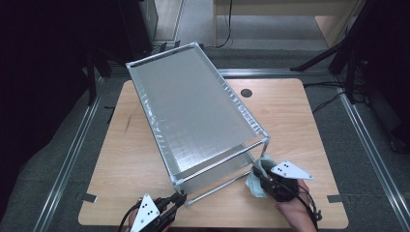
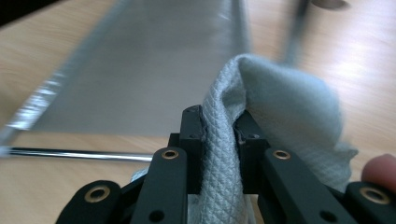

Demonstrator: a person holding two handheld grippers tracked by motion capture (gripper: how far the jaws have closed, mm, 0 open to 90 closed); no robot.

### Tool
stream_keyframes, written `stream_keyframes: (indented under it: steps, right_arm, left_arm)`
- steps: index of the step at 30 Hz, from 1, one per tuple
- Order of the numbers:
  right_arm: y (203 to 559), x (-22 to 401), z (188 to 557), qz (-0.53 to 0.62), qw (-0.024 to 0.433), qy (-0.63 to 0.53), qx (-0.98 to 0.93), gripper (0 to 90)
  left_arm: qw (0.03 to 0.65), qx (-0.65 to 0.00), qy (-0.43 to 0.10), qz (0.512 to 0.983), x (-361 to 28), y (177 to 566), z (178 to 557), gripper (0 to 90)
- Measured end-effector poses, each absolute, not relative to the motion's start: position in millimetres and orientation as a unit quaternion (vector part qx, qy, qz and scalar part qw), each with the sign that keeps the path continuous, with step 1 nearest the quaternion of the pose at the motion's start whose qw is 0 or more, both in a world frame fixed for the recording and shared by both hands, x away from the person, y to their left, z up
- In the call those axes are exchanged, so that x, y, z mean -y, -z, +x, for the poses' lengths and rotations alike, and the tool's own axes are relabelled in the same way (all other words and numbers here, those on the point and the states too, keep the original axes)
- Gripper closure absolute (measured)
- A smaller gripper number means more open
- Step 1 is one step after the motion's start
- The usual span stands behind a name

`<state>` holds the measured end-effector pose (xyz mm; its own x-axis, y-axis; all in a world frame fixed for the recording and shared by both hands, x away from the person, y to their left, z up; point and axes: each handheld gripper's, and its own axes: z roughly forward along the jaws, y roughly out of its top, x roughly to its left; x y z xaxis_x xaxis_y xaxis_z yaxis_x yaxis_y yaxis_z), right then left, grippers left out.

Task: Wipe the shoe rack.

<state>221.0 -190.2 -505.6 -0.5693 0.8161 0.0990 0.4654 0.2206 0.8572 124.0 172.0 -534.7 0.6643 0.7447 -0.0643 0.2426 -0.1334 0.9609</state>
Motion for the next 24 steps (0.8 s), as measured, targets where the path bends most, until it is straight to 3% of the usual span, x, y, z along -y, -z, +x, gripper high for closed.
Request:
stream_keyframes:
  steps: [4, 10, 17, 24]
  right_arm:
    - [508, 170, 220, 0.423, 0.211, -0.440, -0.763, 77.5]
    - [517, 177, 230, 0.479, 0.233, -0.433, -0.728, 77.6]
    - [483, 177, 222, 0.455, 0.281, -0.475, -0.699, 77.6]
    - [455, 178, 214, 0.450, 0.293, -0.507, -0.674, 77.5]
  left_arm:
    - [0.561, -0.343, -0.225, 0.719, -172, 535, 124, 81.8]
    - [0.561, -0.341, -0.226, 0.720, -172, 535, 124, 81.9]
    - [0.561, -0.340, -0.225, 0.720, -172, 535, 124, 81.8]
    - [0.561, -0.341, -0.225, 0.720, -172, 535, 124, 81.8]
